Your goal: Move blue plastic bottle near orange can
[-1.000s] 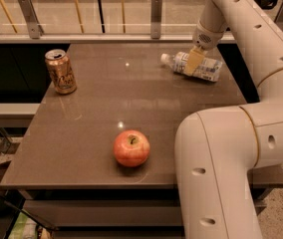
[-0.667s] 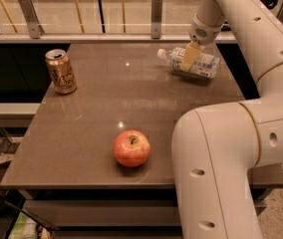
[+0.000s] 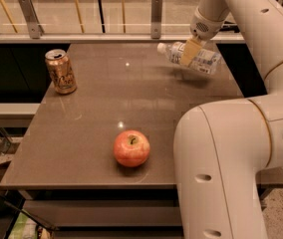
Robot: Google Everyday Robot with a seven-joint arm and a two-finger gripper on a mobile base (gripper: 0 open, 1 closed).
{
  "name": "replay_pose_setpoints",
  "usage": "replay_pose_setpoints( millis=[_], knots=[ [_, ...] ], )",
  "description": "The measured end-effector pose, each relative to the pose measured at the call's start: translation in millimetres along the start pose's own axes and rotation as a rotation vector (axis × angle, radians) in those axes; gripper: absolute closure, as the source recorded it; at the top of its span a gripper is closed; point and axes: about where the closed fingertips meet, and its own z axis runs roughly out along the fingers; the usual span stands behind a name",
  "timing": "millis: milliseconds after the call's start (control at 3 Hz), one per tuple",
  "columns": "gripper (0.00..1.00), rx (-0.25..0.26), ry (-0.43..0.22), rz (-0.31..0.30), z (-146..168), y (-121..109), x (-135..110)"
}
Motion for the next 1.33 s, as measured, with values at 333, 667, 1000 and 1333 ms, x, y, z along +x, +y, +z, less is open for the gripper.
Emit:
replay_pose_setpoints(
  millis=[333,667,1000,1333],
  knots=[
    [1.00,-0.013,-0.017,0.019,-1,13,-14],
    [1.00,0.006,-0.016,0.049,-5,30,-32],
    [1.00,0.043,0.016,0.103,-9,55,-44],
    [1.00,0.074,0.054,0.148,-8,81,-56]
  ],
)
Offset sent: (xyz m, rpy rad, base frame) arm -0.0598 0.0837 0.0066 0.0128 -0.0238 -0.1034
